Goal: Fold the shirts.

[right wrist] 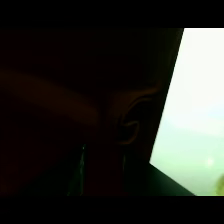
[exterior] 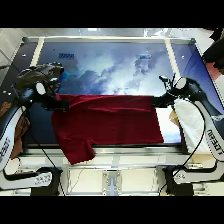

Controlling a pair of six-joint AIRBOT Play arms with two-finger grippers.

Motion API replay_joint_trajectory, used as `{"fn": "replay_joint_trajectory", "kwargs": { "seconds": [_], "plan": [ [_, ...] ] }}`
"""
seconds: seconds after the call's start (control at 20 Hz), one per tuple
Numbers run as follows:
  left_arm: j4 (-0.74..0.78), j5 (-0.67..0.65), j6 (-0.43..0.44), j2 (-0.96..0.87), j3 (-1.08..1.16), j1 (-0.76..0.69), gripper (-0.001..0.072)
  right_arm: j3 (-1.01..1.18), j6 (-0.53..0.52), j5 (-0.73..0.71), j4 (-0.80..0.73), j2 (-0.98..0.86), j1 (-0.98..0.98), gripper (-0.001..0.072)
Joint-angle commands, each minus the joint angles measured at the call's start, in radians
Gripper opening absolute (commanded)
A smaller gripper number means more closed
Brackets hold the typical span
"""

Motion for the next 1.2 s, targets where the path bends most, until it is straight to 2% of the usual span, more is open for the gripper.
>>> {"fn": "replay_joint_trajectory", "kwargs": {
  "seconds": [0.0, 0.1, 0.15, 0.25, 0.3, 0.4, 0.55, 0.8, 0.9, 1.15],
  "plan": [
    [0.0, -0.055, 0.0, 0.198, -0.023, 0.023, 0.0687, 0.081, 0.001, 0.235, -0.229, 0.138, -0.039, 0.0268],
    [0.0, -0.068, -0.02, 0.377, -0.133, 0.073, 0.0687, 0.068, 0.002, 0.241, -0.263, 0.261, -0.116, 0.0268],
    [0.0, -0.079, -0.079, 0.463, -0.222, 0.109, 0.0687, 0.045, 0.002, 0.236, -0.23, 0.314, -0.161, 0.0268],
    [-0.02, -0.161, -0.267, 0.621, -0.426, 0.181, 0.0687, -0.04, 0.002, 0.19, -0.151, 0.407, -0.239, 0.0268],
    [-0.058, -0.202, -0.28, 0.676, -0.507, 0.205, 0.0687, -0.081, 0.002, 0.163, -0.128, 0.437, -0.261, 0.0268],
    [-0.178, -0.258, -0.281, 0.746, -0.63, 0.24, 0.0687, -0.118, 0.002, 0.131, -0.121, 0.459, -0.271, 0.0268],
    [-0.31, -0.296, -0.28, 0.741, -0.735, 0.25, 0.0687, -0.118, 0.002, 0.085, -0.058, 0.458, -0.271, 0.0268],
    [-0.33, -0.303, -0.271, 0.635, -0.771, 0.25, 0.0682, -0.118, 0.001, 0.049, 0.023, 0.458, -0.271, 0.0268],
    [-0.332, -0.301, -0.246, 0.582, -0.771, 0.25, 0.0615, -0.118, 0.001, 0.049, 0.023, 0.458, -0.271, 0.0267],
    [-0.407, -0.222, -0.195, 0.48, -0.771, 0.249, 0.0587, -0.118, 0.001, 0.05, 0.025, 0.458, -0.271, 0.0268]
  ]
}}
